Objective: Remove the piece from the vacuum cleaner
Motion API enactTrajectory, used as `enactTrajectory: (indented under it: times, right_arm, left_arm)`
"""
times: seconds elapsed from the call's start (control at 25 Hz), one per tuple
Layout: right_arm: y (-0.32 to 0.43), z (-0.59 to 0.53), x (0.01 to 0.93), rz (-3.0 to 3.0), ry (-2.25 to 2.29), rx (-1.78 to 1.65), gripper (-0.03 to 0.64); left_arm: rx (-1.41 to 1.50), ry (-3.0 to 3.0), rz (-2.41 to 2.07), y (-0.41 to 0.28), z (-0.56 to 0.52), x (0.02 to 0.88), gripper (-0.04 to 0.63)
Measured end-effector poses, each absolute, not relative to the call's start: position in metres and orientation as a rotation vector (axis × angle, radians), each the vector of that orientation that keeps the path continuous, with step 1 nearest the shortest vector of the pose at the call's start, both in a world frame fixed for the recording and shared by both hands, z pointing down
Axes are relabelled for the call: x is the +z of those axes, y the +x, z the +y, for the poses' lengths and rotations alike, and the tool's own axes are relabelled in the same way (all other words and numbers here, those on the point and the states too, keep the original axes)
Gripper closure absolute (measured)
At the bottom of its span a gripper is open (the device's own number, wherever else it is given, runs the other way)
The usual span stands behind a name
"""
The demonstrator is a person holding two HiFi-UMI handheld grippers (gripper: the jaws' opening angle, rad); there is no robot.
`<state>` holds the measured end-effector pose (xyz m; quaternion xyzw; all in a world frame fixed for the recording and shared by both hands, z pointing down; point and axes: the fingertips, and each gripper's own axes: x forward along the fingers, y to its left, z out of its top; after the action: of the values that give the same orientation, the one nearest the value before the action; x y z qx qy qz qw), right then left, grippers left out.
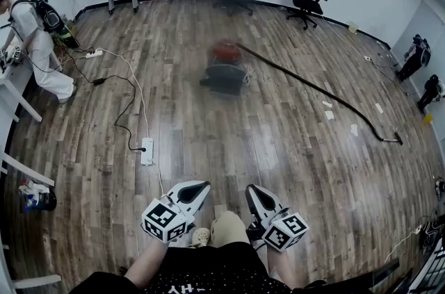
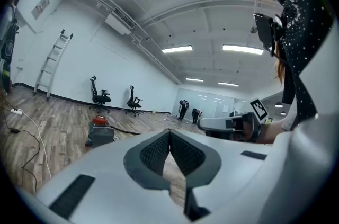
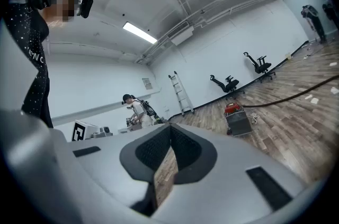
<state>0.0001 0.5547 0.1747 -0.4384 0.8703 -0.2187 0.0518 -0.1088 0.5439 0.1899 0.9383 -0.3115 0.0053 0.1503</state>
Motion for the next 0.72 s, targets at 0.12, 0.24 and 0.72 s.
enactTrajectory:
  times: [0.12,0.24,0.72]
  right_arm:
    - [0.004,0.539,0.179,2.641,-1.323,-0.684,0.606]
    - [0.009,0.515,0.183,2.629,-1.309,-0.691,0.606]
    - [0.063,0.362,0.178,2.631,-1.307,-0.687,0.606]
  left_arm:
    - [0.028,2.690,-0.890,-0.105,0.531,0.195,0.588]
    - [0.040,2.690,-0.887,-0.100,0.509,0.199,0.588]
    - [0.042,2.704,-0.878,-0.044,0.357,0.191,0.586]
